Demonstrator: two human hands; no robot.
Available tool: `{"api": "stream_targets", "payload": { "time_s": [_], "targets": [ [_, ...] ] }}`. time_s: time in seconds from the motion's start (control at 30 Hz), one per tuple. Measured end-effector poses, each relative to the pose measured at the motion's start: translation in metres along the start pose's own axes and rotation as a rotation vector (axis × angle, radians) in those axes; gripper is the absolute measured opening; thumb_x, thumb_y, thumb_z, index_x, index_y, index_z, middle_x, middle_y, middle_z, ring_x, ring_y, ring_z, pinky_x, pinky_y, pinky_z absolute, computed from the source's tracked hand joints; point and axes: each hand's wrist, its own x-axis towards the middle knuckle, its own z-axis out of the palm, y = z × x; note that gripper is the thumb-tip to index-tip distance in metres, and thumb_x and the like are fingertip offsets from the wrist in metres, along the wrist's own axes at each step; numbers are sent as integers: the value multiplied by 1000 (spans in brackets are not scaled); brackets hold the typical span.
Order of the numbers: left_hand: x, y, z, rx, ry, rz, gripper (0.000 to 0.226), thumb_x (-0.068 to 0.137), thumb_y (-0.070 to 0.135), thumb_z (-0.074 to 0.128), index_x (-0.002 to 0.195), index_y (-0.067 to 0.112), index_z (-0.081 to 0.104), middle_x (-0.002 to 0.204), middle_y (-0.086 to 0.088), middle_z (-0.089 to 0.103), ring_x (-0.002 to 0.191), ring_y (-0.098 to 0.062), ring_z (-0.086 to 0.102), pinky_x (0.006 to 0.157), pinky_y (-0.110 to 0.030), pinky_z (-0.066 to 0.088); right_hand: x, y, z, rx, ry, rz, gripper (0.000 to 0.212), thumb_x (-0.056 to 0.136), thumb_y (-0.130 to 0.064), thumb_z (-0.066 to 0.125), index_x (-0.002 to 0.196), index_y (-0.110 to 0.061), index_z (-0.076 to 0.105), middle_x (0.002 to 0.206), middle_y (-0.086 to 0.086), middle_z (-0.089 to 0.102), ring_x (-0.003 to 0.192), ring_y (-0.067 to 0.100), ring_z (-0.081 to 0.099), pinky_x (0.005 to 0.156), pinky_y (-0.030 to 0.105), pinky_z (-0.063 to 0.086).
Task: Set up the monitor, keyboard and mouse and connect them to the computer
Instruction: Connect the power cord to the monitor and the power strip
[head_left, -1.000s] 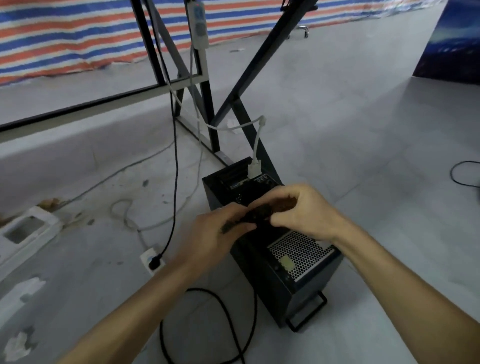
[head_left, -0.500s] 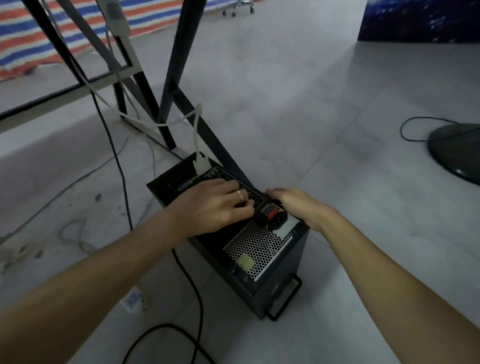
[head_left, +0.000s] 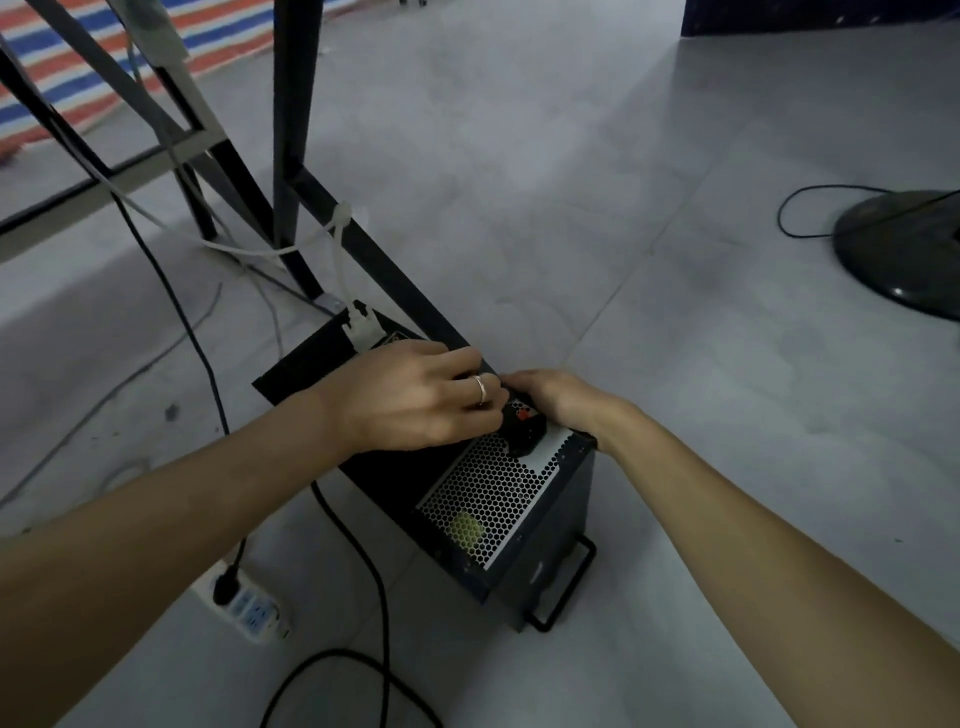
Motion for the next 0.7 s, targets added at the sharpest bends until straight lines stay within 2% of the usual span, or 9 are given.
{"api": "stream_targets", "payload": {
  "time_s": [0.13,0.2,0.27,0.37,0.47,0.53,0.6,0.63,0.7],
  "targets": [
    [4,1,1,-41,-4,3,23,93,-5,56,99,9,73,93,-4,70,73,-20,63,55,-31,54,6,2,2,97,-4,34,36,100,-38,55,121,-12,68,126,10,67,114,25,64,106,39,46],
    [7,3,3,-59,-11,19,22,92,-5,57,97,9,74,94,-4,71,73,-19,63,56,-31,54,10,3,4,118,-7,35,22,98,-38,58,108,-21,69,128,12,65,117,27,62,107,41,45],
    [11,1,4,-64,-27,60,21,92,-4,58,94,11,74,94,-4,70,73,-18,63,58,-30,54,14,7,4,175,10,45,19,94,-40,63,96,-21,67,120,13,69,111,28,65,104,42,48],
    [16,-4,1,-44,-45,143,19,92,-3,60,90,12,72,94,-3,70,76,-18,62,61,-30,54,13,10,3,208,-27,66,30,91,-47,64,96,-17,67,104,7,71,98,23,68,97,37,52],
    [26,-9,0,-56,-46,212,18,93,-2,58,85,12,67,92,-3,69,78,-19,59,61,-31,55,13,12,2,148,-89,0,56,76,-67,58,105,-20,69,117,6,70,110,22,65,104,42,48],
    [33,-10,0,-50,-56,255,22,93,-4,55,83,11,66,88,-3,68,78,-19,60,59,-31,54,11,13,1,128,-181,-19,54,67,-72,52,97,-30,67,115,1,68,113,20,62,105,42,45],
    [34,-8,-2,-55,-69,270,24,92,-7,54,81,11,65,87,-4,67,78,-20,61,59,-31,54,1,6,-1,200,-241,-16,36,83,-63,51,92,-31,64,101,-4,69,100,15,64,98,38,46],
    [32,-6,-2,-58,-74,259,24,91,-7,54,81,11,66,88,-4,68,79,-20,61,60,-31,55,-4,4,-2,252,-254,-4,32,93,-55,50,90,-27,65,91,-4,70,89,12,66,90,35,48],
    [25,-1,-3,-60,-81,209,21,91,-5,57,84,11,68,91,-5,69,79,-20,60,62,-31,55,-7,13,-7,349,-304,48,39,98,-50,52,91,-16,68,80,2,72,75,16,69,76,33,52]
  ]
}}
